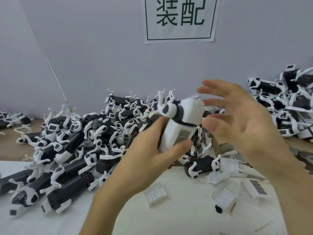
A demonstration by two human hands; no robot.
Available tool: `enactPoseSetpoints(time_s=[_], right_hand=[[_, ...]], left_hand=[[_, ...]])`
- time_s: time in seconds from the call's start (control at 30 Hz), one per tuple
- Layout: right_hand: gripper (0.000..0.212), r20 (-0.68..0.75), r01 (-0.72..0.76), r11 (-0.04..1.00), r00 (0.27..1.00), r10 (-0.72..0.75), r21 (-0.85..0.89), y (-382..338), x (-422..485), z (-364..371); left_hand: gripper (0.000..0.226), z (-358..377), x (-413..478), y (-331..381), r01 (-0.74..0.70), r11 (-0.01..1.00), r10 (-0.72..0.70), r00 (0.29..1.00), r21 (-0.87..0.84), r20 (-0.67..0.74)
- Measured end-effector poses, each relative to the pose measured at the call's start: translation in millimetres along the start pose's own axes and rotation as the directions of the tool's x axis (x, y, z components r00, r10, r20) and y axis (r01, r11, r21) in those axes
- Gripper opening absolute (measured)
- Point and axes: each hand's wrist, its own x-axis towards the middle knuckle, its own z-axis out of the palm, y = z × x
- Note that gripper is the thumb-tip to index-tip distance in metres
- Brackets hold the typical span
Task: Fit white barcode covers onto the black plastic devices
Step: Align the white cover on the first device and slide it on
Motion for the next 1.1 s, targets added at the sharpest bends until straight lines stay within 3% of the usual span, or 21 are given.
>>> enactPoseSetpoints(time_s=[0.07, 0.13, 0.23, 0.43, 0.57, 0.7, 0.8, 0.97, 1.03, 1.1], right_hand=[[0.058, 0.093, -0.011, 0.996, 0.995, 0.019, -0.085, -3.6, -1.7, 2.6], [0.039, 0.149, -0.049, 0.995, 0.987, 0.062, -0.09, -5.6, -3.0, 8.0], [0.029, 0.12, -0.037, 0.994, 0.992, 0.049, -0.106, -8.0, -3.4, 10.0], [0.038, 0.041, 0.003, 0.996, 0.999, 0.001, -0.086, -7.7, -4.5, -0.7], [0.063, 0.114, -0.026, 0.973, 0.992, 0.053, -0.228, -7.1, -4.9, 3.8], [0.066, 0.016, 0.054, 0.956, 0.999, -0.051, -0.289, -3.1, -1.7, 19.1], [0.061, -0.036, 0.106, 0.965, 0.992, -0.118, -0.238, 2.7, -3.0, 26.3], [0.05, -0.068, 0.094, 0.98, 0.992, -0.107, -0.173, 10.7, -4.4, 32.9], [0.048, -0.117, 0.066, 0.995, 0.99, -0.075, -0.076, 11.5, -2.8, 37.3], [0.045, -0.177, 0.047, 0.998, 0.984, -0.039, 0.042, 11.5, -0.3, 41.1]], left_hand=[[0.028, 3.4, -1.5, 3.8, 0.005, 1.0, -0.007, 0.996, 0.024, 0.084], [0.029, 5.7, -2.1, 7.6, 0.026, 1.0, -0.028, 0.989, 0.01, 0.143], [0.033, 3.2, -1.5, 10.0, 0.045, 0.999, -0.045, 0.987, 0.005, 0.153], [0.039, -9.6, -1.0, 5.0, -0.068, 0.899, 0.087, 0.996, 0.433, -0.022], [0.038, -12.7, -1.3, 0.2, -0.096, 0.801, 0.212, 0.969, 0.591, -0.129], [0.041, -9.9, 0.1, 0.4, -0.092, 0.754, 0.28, 0.94, 0.65, -0.193], [0.043, -14.7, 0.7, -0.7, -0.094, 0.784, 0.277, 0.938, 0.614, -0.209], [0.037, -21.4, -3.3, -4.2, -0.086, 0.889, 0.176, 0.971, 0.449, -0.163], [0.034, -22.1, -3.4, -2.4, -0.019, 0.958, 0.072, 0.982, 0.287, -0.174], [0.03, -18.5, -7.5, 5.0, 0.019, 0.999, -0.016, 0.997, 0.039, -0.072]])
